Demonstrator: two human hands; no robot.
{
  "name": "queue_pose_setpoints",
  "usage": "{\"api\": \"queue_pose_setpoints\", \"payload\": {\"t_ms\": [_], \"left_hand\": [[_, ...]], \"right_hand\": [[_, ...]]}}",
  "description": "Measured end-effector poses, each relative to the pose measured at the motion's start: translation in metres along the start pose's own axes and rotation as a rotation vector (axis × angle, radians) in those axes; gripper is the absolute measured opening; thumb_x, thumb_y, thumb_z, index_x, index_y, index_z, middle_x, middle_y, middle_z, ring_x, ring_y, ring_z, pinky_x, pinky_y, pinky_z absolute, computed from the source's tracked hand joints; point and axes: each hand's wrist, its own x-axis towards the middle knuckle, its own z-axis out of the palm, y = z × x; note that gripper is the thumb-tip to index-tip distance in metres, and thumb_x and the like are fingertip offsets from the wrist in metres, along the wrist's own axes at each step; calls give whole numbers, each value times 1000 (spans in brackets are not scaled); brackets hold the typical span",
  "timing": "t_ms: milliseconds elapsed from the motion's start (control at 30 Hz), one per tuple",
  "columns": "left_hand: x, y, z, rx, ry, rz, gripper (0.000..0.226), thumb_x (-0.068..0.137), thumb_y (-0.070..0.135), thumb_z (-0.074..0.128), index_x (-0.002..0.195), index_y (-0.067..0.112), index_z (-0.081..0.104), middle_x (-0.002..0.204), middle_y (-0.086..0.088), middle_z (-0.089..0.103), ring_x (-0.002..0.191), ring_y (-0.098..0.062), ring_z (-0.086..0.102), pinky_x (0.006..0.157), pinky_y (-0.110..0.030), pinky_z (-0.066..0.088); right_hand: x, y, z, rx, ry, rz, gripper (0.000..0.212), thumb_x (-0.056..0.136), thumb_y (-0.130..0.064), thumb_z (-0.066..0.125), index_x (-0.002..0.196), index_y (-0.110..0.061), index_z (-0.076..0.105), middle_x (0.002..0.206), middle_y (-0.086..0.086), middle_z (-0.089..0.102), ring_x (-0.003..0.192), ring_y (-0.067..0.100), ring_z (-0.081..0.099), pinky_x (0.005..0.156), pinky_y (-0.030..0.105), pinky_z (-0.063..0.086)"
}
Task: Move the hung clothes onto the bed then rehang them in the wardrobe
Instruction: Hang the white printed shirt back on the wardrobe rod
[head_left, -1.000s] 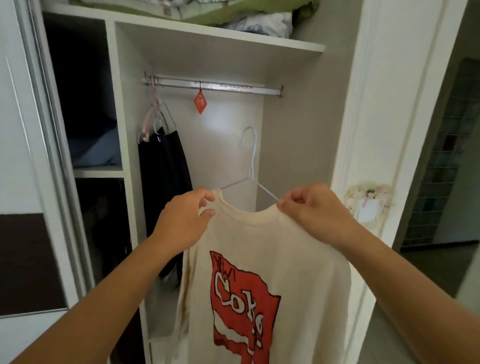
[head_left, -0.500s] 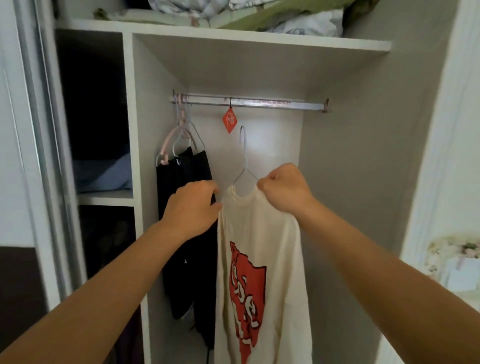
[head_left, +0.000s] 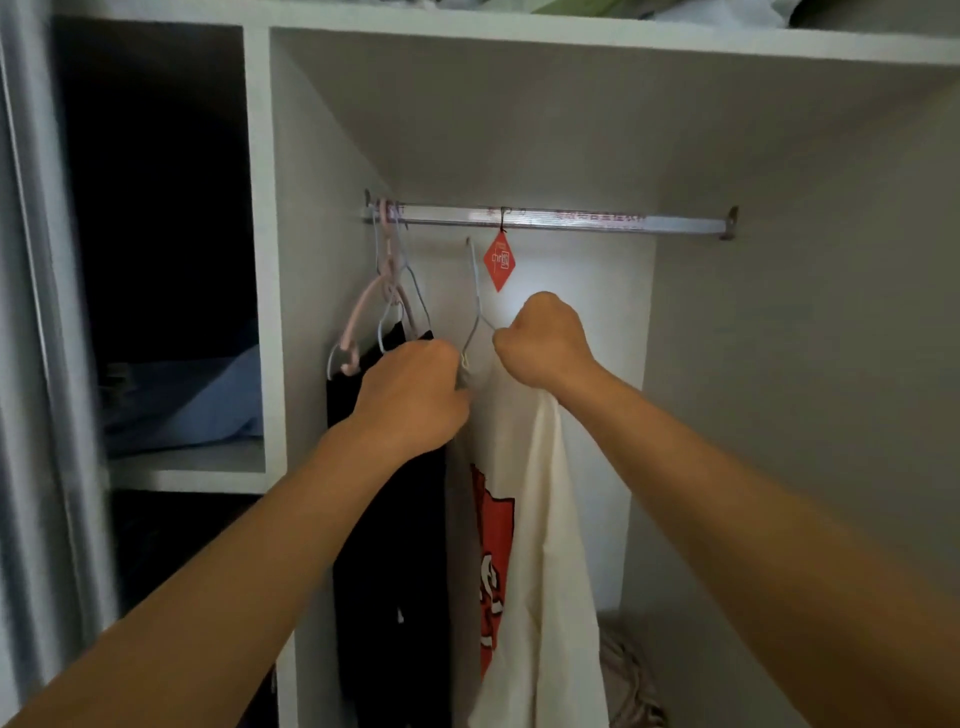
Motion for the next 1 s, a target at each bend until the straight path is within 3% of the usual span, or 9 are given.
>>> {"api": "queue_pose_setpoints", "payload": {"t_ms": [133, 200, 333, 433, 567, 733, 800, 900, 1000], "left_hand": [[26, -19, 5, 90, 140, 73, 14, 93, 23, 59, 92, 9, 63, 94, -7, 67, 85, -22, 63, 65, -32, 44], [33, -27, 9, 151, 211, 106, 14, 94, 22, 57, 81, 14, 55, 86, -6, 65, 76, -18, 56, 64, -28, 35], [40, -41, 12, 164, 315, 121, 16, 89, 17, 58, 75, 18, 50, 82, -6, 65, 81, -23, 59, 66, -28, 29], [43, -46, 12, 138, 319, 121, 14, 89, 18, 57, 75, 18, 54, 79, -3, 66, 75, -21, 58, 70, -26, 27], [45, -46, 10, 115, 322, 110, 35, 90, 18, 54, 61, 21, 35, 68, 1, 55, 64, -17, 44, 70, -27, 25], [53, -45, 7, 121, 303, 93, 37, 90, 14, 53, 60, 21, 34, 71, 0, 59, 80, -22, 62, 82, -27, 37], [56, -44, 5, 138, 297, 81, 38, 93, 16, 51, 61, 22, 32, 73, 0, 59, 81, -21, 61, 78, -27, 32], [57, -44, 5, 157, 293, 62, 37, 95, 17, 50, 62, 20, 33, 63, 5, 43, 85, -21, 62, 74, -26, 28], [57, -44, 9, 154, 304, 35, 29, 96, 18, 50, 68, 20, 41, 72, 3, 55, 70, -19, 50, 70, -27, 28]], "right_hand": [[36, -13, 19, -14, 65, -16, 13, 88, -10, 61, 79, -4, 53, 78, 6, 53, 68, 19, 52, 48, 23, 35], [49, -21, 23, -19, 83, -22, 25, 87, -9, 60, 68, -9, 44, 72, 4, 47, 61, 16, 47, 47, 23, 31], [68, -41, 26, -85, 117, -76, 41, 86, -7, 59, 58, -13, 30, 60, 1, 35, 51, 11, 35, 41, 21, 24], [80, -53, 30, -113, 142, -117, 42, 83, -4, 57, 54, -13, 28, 55, 2, 31, 49, 14, 32, 41, 23, 23], [99, -64, 35, -83, 165, -119, 40, 81, -2, 57, 55, -14, 29, 56, 0, 32, 49, 12, 32, 46, 26, 25], [123, -68, 46, -29, 162, -107, 39, 85, -6, 59, 60, -16, 31, 61, -2, 35, 52, 9, 34, 44, 24, 24], [129, -67, 52, -12, 153, -98, 39, 87, -7, 59, 61, -16, 31, 63, -2, 36, 53, 8, 35, 44, 23, 24], [133, -63, 63, 5, 141, -66, 36, 87, -6, 57, 62, -15, 33, 63, -2, 39, 54, 8, 37, 43, 22, 25], [134, -53, 78, 56, 123, -46, 34, 88, -4, 58, 62, -13, 37, 62, 0, 43, 54, 9, 41, 43, 21, 30]]}}
